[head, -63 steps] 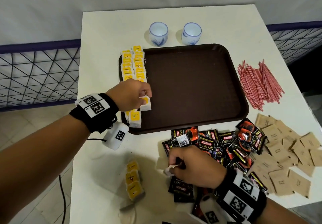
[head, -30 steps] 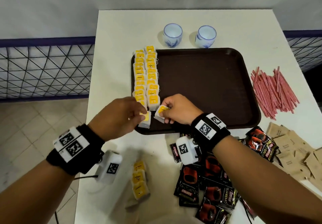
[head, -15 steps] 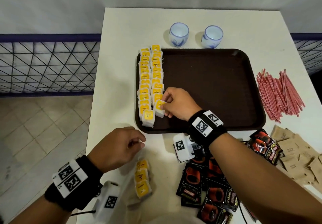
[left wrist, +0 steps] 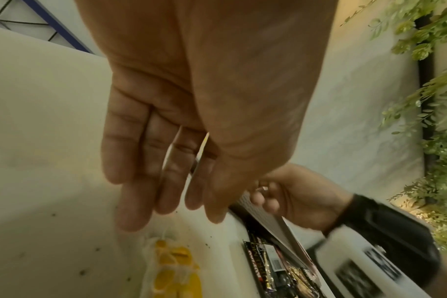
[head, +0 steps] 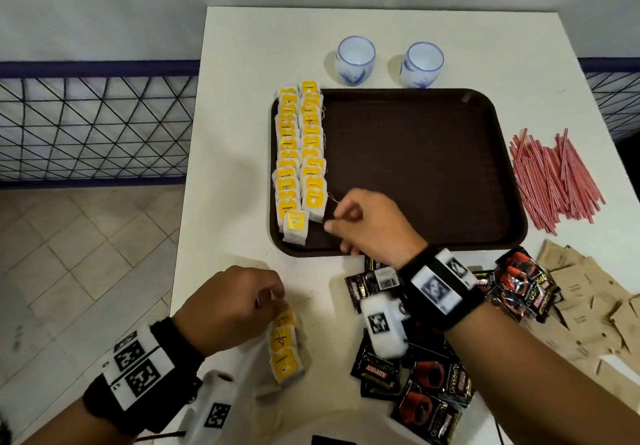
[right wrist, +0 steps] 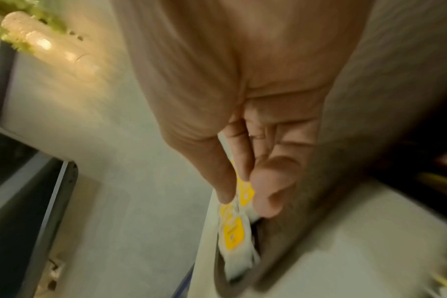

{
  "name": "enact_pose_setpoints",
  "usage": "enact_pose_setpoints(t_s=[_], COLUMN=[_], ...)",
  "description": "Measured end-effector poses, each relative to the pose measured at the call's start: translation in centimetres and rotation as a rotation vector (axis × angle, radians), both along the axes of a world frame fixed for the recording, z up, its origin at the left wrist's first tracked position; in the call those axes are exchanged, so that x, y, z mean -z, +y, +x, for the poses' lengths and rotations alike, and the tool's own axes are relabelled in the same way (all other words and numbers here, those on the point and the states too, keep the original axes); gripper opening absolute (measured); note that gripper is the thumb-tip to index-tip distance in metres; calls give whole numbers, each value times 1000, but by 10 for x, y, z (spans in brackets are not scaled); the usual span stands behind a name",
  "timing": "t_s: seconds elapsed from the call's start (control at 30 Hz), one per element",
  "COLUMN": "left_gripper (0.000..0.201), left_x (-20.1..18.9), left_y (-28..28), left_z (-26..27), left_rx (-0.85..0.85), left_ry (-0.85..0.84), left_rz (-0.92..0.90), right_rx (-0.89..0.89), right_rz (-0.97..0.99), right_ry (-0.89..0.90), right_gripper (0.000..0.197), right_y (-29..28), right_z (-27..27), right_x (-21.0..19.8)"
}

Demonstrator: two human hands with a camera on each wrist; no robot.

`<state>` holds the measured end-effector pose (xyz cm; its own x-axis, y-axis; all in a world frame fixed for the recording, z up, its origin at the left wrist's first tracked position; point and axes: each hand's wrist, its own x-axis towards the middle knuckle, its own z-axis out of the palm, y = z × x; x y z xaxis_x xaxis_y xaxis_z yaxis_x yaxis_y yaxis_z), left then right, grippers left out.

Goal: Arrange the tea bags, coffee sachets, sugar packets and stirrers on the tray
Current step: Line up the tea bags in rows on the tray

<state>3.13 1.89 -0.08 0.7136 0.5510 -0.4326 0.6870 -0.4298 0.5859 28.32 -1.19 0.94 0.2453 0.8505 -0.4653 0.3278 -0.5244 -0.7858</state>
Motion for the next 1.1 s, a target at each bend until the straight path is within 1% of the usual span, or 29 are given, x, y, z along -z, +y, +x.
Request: enact_pose_setpoints(t_s=[0.07, 0.13, 0.2, 0.27, 0.37, 0.43, 0.5, 0.57, 0.7, 0.83, 0.9, 1.0, 1.1], left_gripper=[28, 32, 37, 40, 37, 32, 27, 30, 35, 34, 33, 34, 39], left_x=[-4, -7, -8, -6, -2, -1, 0, 1, 4, -1, -6, -9, -8], left_y=[-4, -10, -16, -22, -34, -40, -44, -43, -36, -34, -34, -31, -24], left_z=[0, 0, 1, 1, 5, 8, 13, 19, 31, 46, 54, 62, 61], left_rx=[12, -1, -41, -118, -209, -270, -314, -332, -378, -350, -325, -305, -307], left_ry=[64, 118, 172, 194, 183, 142, 46, -21, -101, -245, -295, -321, -314], left_rz=[-21, -40, -35, -52, -65, -89, -150, -197, -245, -323, -348, -333, -324], right_rx=[-27, -56, -86, -113, -131, -151, -165, -176, -181, -57, -14, 15, 51], right_rz=[-61, -119, -164, -182, -193, -194, -198, -207, -201, -131, -95, -48, -8], right_ry=[132, 204, 235, 246, 261, 259, 255, 255, 260, 252, 254, 257, 220], right_gripper=[16, 17, 15, 13, 12, 12, 12, 13, 15, 23, 19, 9, 10], right_y=[-35, -68, -92, -107, -115, -114, -113, -112, -111, -106, -102, -98, -93], right_z=[-2, -4, -5, -7, -11, -13, -14, -15, -23, -24, -22, -18, -13], right_x=[1, 5, 11, 15, 17, 18, 18, 18, 16, 17, 18, 16, 15])
